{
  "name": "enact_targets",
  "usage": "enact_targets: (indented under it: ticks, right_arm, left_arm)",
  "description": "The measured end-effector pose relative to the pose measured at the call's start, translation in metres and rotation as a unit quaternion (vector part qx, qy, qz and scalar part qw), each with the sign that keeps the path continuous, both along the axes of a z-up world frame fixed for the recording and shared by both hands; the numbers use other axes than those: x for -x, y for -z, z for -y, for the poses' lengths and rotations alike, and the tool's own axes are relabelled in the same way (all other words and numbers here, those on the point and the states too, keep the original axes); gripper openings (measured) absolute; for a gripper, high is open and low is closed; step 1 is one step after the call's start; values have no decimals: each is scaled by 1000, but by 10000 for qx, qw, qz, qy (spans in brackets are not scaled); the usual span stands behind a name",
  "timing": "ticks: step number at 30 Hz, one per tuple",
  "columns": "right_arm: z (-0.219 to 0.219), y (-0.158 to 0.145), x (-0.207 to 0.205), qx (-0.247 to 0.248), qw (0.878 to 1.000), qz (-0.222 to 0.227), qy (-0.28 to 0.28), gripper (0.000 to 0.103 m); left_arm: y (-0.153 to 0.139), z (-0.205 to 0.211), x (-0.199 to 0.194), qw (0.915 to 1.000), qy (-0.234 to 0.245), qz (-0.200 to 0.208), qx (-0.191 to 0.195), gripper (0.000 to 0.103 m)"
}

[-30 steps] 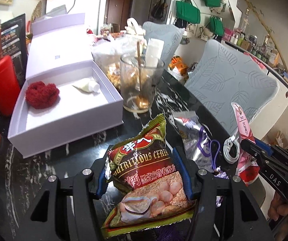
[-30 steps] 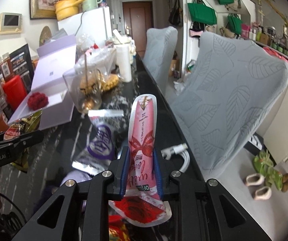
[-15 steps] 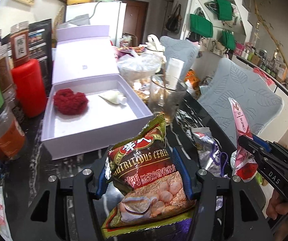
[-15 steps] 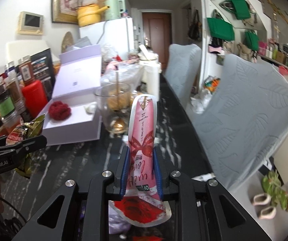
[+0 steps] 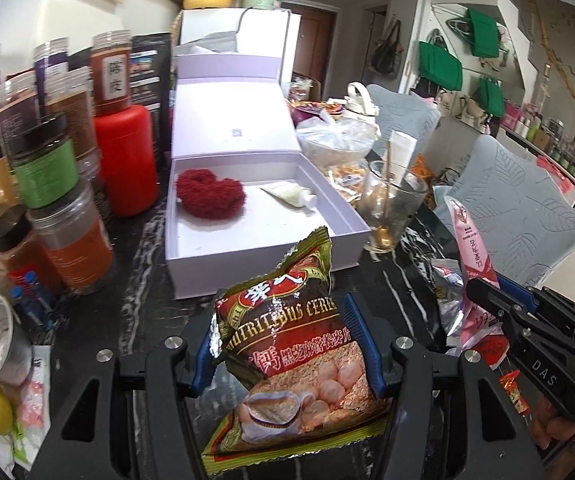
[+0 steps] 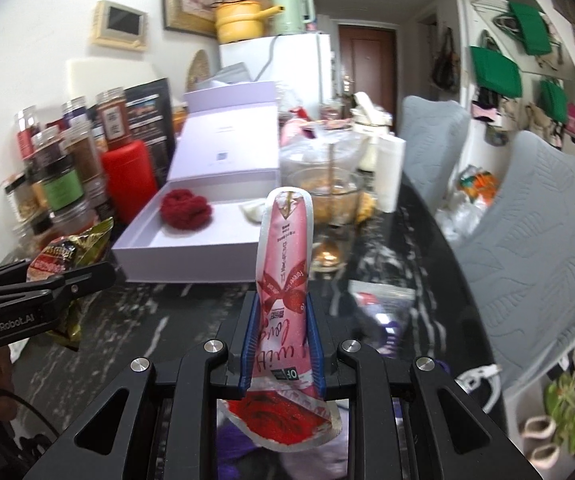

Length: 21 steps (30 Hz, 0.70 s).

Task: Organize soft objects
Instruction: 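Carry the cereal bag and pink pouch over to the lavender box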

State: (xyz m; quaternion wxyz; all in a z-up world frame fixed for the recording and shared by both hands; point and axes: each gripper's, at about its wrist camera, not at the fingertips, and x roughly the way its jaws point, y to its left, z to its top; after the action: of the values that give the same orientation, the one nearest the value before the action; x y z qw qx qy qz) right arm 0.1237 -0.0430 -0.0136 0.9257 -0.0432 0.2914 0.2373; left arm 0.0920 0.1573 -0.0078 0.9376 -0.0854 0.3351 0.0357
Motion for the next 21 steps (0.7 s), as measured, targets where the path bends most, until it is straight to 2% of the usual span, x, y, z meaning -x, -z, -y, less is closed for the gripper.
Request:
enact_targets:
  ticks: [13, 21]
  right_arm:
    - [-41, 3, 29, -175, 9976, -207, -630, 23]
    - [-57, -4, 29, -275, 9957, -301, -829, 23]
  left_arm:
    - [-9, -20, 32, 9996, -256, 2, -80, 57]
    - [-22, -32, 36, 9993, -363, 69, -104, 57]
